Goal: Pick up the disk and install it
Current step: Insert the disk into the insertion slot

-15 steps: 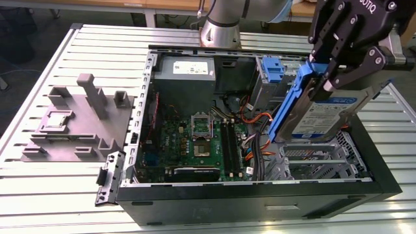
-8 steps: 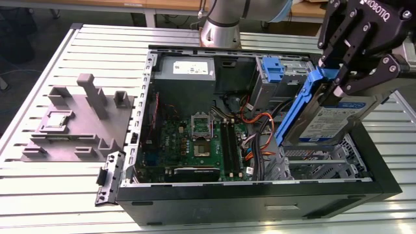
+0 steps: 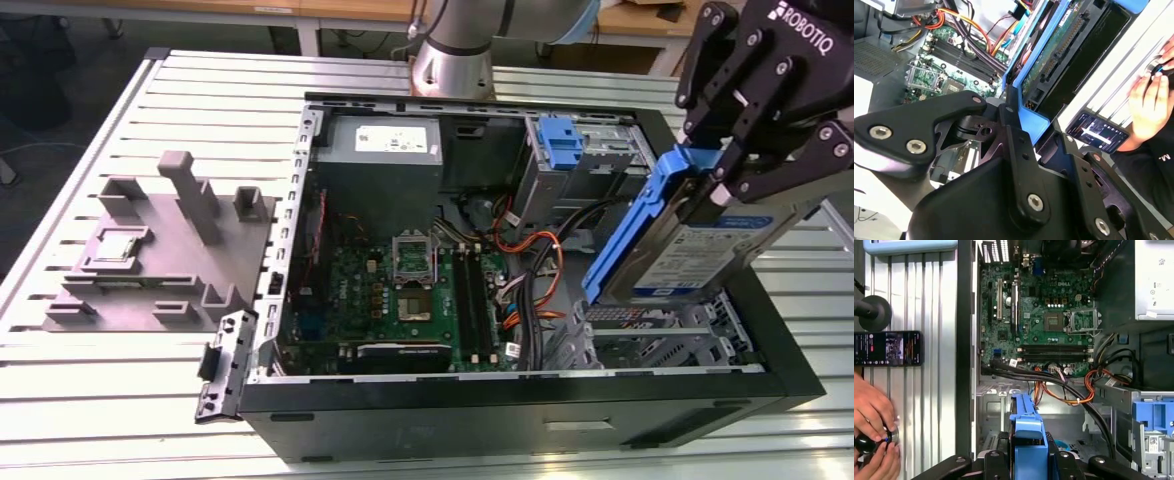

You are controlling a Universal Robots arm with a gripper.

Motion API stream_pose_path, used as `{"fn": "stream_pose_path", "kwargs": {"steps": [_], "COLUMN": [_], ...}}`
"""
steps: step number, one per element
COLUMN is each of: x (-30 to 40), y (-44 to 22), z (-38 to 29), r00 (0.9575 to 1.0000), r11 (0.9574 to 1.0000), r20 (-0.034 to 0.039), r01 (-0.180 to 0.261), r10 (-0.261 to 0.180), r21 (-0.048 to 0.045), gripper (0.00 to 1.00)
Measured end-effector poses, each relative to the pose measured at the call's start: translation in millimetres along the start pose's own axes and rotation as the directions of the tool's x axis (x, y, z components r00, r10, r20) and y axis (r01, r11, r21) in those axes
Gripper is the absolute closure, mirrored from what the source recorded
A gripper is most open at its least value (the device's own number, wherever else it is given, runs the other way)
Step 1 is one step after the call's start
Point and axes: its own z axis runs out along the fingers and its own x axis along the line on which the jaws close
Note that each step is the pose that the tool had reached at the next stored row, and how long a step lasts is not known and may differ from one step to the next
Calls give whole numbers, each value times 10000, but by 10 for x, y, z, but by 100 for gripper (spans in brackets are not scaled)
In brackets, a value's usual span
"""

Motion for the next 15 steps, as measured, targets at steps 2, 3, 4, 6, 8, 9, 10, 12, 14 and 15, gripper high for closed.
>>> {"fn": "stream_pose_path", "kwargs": {"steps": [2, 3, 4, 6, 8, 9, 10, 12, 14, 15], "x": [3, 6, 9, 18, 24, 25, 25, 29, 37, 39], "y": [-16, -19, -20, -21, -24, -28, -34, -52, -56, -57], "z": [8, 10, 13, 22, 38, 48, 60, 84, 109, 121], "r00": [10000, 10000, 10000, 10000, 9999, 9999, 9999, 9998, 9998, 9998], "r11": [10000, 10000, 10000, 10000, 9999, 9999, 9999, 9998, 9998, 9998], "r20": [-14, -18, -21, -26, -25, -26, -26, -26, -25, -25], "r01": [-16, -27, -44, -86, -122, -139, -157, -178, -183, -183], "r10": [16, 27, 44, 86, 122, 139, 157, 178, 183, 183], "r21": [0, 0, 0, 0, 0, 0, -1, -1, -1, -1], "gripper": [64, 64, 64, 64, 64, 64, 64, 64, 64, 64]}}
